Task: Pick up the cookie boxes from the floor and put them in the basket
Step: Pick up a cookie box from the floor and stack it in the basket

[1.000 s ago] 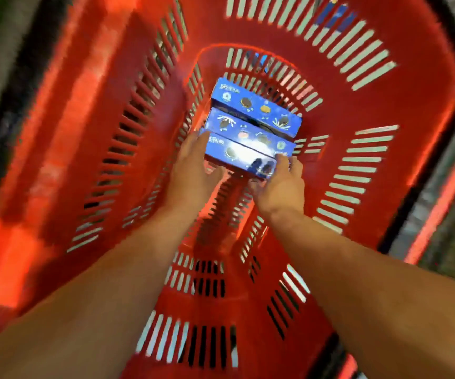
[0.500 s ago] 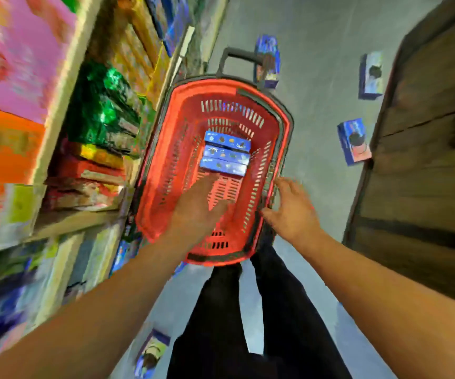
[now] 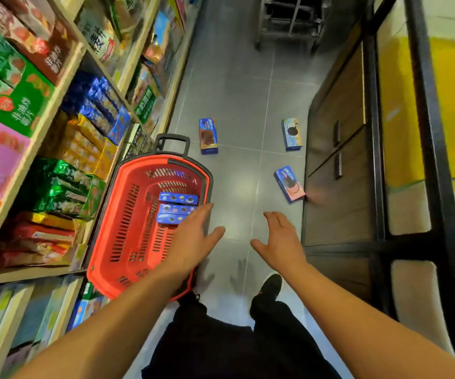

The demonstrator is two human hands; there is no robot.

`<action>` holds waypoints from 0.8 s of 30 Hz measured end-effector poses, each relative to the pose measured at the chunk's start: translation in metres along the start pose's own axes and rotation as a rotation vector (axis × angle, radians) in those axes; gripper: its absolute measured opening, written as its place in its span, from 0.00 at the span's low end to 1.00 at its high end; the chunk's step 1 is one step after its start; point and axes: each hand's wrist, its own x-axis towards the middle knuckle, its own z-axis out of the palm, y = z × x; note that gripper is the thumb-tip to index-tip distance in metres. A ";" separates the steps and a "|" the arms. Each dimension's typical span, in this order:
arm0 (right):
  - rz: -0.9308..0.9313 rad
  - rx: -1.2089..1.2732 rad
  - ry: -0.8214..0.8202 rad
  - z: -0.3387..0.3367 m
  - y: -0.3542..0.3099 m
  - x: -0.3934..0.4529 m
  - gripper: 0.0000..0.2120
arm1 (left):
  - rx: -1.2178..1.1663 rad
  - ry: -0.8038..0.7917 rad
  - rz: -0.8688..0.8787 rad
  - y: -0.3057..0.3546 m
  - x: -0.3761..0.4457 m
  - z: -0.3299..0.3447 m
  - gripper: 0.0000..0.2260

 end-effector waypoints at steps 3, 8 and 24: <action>-0.003 -0.028 0.026 -0.042 0.046 0.003 0.38 | 0.028 -0.020 0.028 0.040 0.008 0.031 0.29; 0.043 -0.006 0.107 -0.095 0.092 0.020 0.37 | 0.041 -0.035 0.057 0.085 0.037 0.057 0.29; 0.261 0.011 0.077 -0.157 0.109 0.213 0.33 | 0.010 -0.185 0.116 0.118 0.293 0.057 0.27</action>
